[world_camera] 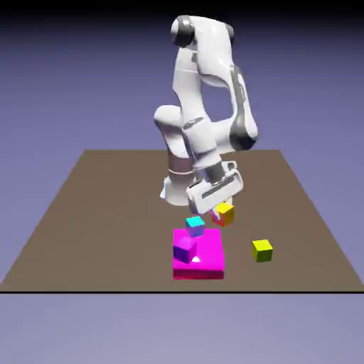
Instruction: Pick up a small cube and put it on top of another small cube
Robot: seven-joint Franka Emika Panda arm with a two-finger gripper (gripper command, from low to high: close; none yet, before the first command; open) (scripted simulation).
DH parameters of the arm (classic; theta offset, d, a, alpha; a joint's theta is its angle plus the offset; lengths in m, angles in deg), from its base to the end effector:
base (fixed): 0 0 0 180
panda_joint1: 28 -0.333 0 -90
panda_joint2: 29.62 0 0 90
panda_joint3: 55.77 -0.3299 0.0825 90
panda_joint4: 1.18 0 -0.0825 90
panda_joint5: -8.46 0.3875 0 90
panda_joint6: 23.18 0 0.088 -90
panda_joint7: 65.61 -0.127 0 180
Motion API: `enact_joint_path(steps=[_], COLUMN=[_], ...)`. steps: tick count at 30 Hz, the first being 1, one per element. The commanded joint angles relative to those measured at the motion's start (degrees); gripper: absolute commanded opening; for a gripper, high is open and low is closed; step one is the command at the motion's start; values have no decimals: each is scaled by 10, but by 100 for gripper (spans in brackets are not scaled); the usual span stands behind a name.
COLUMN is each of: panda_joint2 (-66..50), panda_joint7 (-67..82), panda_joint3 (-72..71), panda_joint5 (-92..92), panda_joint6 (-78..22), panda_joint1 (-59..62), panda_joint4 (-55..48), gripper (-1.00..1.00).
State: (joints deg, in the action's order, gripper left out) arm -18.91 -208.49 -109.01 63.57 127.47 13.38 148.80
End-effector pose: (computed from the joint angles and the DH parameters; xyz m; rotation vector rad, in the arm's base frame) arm 0.4347 0.0688 0.2910 -0.0605 2.8559 0.4705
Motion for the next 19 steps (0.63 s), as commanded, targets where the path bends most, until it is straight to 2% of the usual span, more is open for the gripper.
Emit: enact_joint_path(steps=[1,9,16,17,19], panda_joint2=[-6,-43,-174,-174,-153], panda_joint7=[9,69,57,57,59], panda_joint3=[21,157,164,164,163], panda_joint5=[-24,-184,-216,-216,-211], panda_joint6=[-9,-61,72,72,51], panda_joint1=[-2,-11,-47,-47,-42], panda_joint4=[-6,-47,-46,-46,-46], gripper=[-100,-100,-100,100,100])
